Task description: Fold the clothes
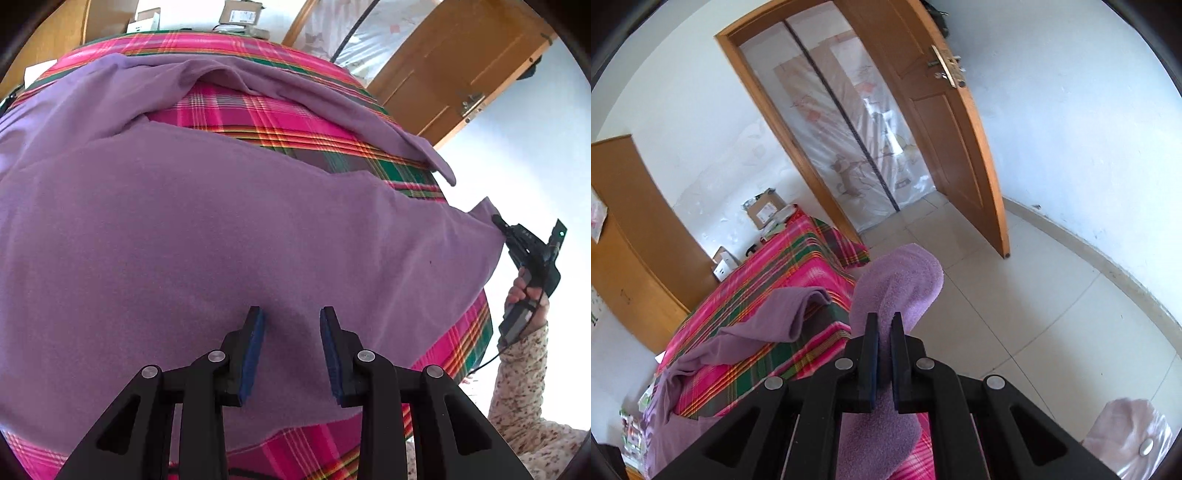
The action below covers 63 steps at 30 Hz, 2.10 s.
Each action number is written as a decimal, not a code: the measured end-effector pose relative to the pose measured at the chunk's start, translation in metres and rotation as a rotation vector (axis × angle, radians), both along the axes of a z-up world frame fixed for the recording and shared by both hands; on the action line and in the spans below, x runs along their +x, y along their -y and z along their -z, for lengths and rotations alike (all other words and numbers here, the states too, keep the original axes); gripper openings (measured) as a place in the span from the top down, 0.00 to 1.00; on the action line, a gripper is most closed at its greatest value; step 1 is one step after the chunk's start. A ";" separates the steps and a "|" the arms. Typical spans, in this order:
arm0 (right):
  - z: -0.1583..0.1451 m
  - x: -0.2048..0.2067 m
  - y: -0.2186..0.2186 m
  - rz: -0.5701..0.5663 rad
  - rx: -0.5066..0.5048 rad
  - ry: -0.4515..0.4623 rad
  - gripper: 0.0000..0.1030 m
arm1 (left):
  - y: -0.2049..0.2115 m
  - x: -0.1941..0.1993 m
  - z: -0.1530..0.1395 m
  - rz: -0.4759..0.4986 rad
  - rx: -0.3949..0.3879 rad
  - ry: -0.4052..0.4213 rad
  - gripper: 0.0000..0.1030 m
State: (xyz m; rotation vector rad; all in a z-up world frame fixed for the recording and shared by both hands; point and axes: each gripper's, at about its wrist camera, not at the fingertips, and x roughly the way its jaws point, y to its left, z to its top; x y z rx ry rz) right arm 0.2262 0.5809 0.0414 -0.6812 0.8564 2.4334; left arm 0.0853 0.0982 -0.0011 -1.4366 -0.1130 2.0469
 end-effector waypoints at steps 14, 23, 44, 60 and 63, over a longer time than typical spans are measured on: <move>0.036 0.012 -0.010 0.075 -0.035 0.128 0.95 | 0.009 0.017 0.000 0.025 0.015 0.016 0.68; 0.044 0.021 -0.015 0.117 -0.087 0.145 0.87 | 0.013 0.022 -0.001 0.019 0.029 0.028 0.68; 0.044 0.029 0.060 -0.004 0.044 0.219 0.74 | 0.036 0.031 0.002 0.014 0.106 0.097 0.68; 0.037 -0.053 0.260 -0.559 0.390 0.201 0.69 | 0.113 0.035 -0.009 -0.095 0.130 0.075 0.68; 0.046 -0.052 0.276 -0.606 0.393 0.225 0.69 | 0.130 0.029 -0.008 -0.145 0.125 0.072 0.68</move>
